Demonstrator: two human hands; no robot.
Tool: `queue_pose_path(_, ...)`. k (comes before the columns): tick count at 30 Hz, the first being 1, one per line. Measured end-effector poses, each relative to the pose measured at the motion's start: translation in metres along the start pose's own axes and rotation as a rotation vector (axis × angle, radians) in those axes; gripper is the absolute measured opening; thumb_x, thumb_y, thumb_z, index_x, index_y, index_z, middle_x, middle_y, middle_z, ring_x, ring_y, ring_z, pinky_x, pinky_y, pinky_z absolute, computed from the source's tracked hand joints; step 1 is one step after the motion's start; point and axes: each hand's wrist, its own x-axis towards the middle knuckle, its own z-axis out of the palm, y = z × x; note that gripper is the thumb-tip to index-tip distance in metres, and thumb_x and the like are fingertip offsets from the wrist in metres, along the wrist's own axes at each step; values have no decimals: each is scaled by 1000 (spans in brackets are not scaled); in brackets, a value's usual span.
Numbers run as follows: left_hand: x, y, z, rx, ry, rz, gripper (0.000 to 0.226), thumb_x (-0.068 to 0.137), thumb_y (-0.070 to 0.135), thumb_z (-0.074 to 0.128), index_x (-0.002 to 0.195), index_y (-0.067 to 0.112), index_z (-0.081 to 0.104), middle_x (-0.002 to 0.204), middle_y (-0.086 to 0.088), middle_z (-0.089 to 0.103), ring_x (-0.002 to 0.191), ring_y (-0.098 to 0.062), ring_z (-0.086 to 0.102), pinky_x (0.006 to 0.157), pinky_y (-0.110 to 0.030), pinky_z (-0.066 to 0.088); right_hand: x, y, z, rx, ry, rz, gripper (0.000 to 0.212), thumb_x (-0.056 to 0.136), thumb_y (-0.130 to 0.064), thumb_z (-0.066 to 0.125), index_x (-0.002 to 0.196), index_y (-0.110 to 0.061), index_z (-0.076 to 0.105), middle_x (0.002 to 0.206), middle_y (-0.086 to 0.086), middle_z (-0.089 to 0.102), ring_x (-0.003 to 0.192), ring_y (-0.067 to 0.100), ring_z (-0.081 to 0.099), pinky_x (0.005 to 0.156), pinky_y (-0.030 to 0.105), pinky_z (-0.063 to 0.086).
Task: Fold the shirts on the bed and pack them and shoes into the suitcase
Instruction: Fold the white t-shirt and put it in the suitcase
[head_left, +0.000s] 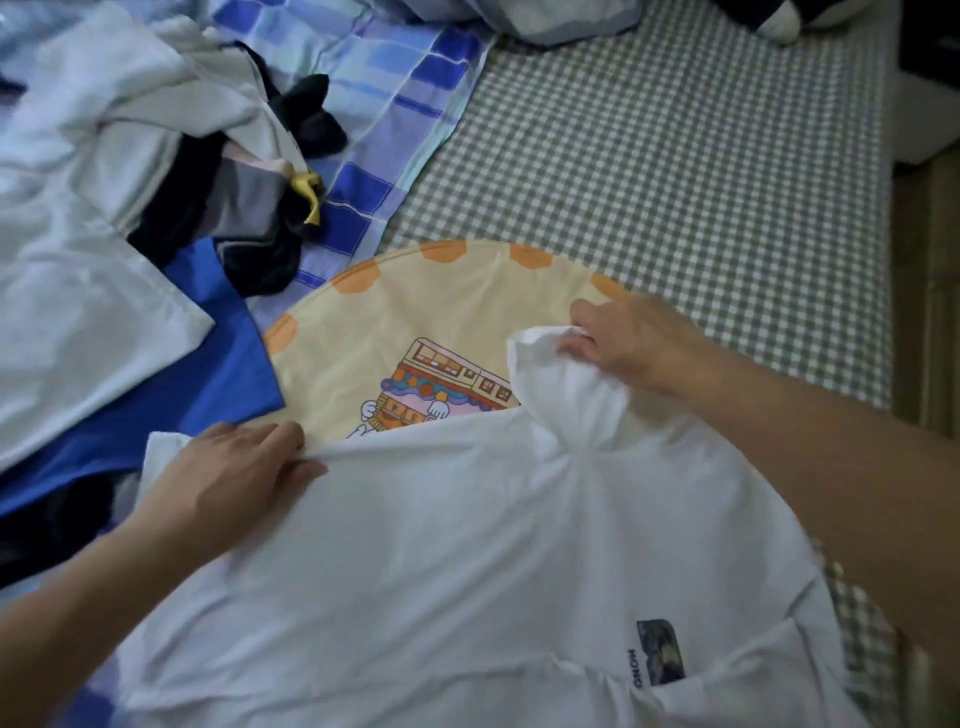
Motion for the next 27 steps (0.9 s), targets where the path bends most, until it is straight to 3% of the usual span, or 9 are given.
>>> queue_pose_path(2,-8,-3,-13,-28,23,11,46,92,65,35,73,23,38,61,11,41,48,-25,49,46,-28,27,-34,1,-19,-18,99,-17,41,97,-63,37,91,-23,42,96,7,68,92,33,65,70,37,41)
queue_pose_path(6,-52,2,-52,-22,18,93,45,92,67,35,75,25,35,58,14,28,40,-21,40,42,-25,26,-126,0,-51,-128,61,-81,54,85,-74,47,94,-20,50,79,4,64,76,30,61,65,34,37)
queue_pose_path(9,-102,7,-66,18,-40,93,35,91,59,38,79,26,35,60,8,39,41,-27,44,38,-29,30,-196,-6,-49,-177,-12,-160,55,78,-80,52,83,-26,42,74,-2,58,66,20,52,59,33,41)
queue_pose_path(11,-142,15,-59,43,-68,94,17,85,38,50,84,24,40,69,0,47,43,-30,51,37,-32,34,-238,-8,-24,-182,-29,-217,48,76,-64,70,78,-25,44,69,-1,60,62,23,57,53,31,42)
queue_pose_path(13,-178,26,-45,13,-113,5,29,70,10,67,89,21,48,77,-3,46,47,-31,53,40,-32,33,-273,-13,6,-151,-2,-196,35,72,-33,82,77,-22,50,65,2,59,58,25,57,49,29,39)
queue_pose_path(17,-218,47,-30,-104,-18,-217,42,60,-22,69,84,10,57,79,-8,45,48,-31,46,47,-30,29,-311,-30,31,77,43,125,17,87,-18,67,91,-18,50,79,10,60,72,33,59,53,33,28)
queue_pose_path(21,-245,60,-44,-148,108,-304,34,62,-19,67,84,7,60,83,-12,47,62,-39,51,50,-35,32,-345,-42,24,268,170,223,24,86,-13,68,84,-20,45,74,13,61,66,36,58,50,36,35)
queue_pose_path(25,-286,65,-42,-96,65,-281,33,62,-13,70,83,7,54,85,-7,45,78,-32,44,53,-38,34,-393,-68,27,174,194,120,48,64,0,77,74,-21,35,56,-6,32,50,28,40,46,23,11)
queue_pose_path(27,-303,67,-25,-65,9,-199,26,67,-1,67,84,11,51,86,-4,42,78,-31,44,54,-41,36,-414,-81,42,104,135,68,49,51,2,84,72,-17,43,53,-4,39,46,28,42,47,21,10)
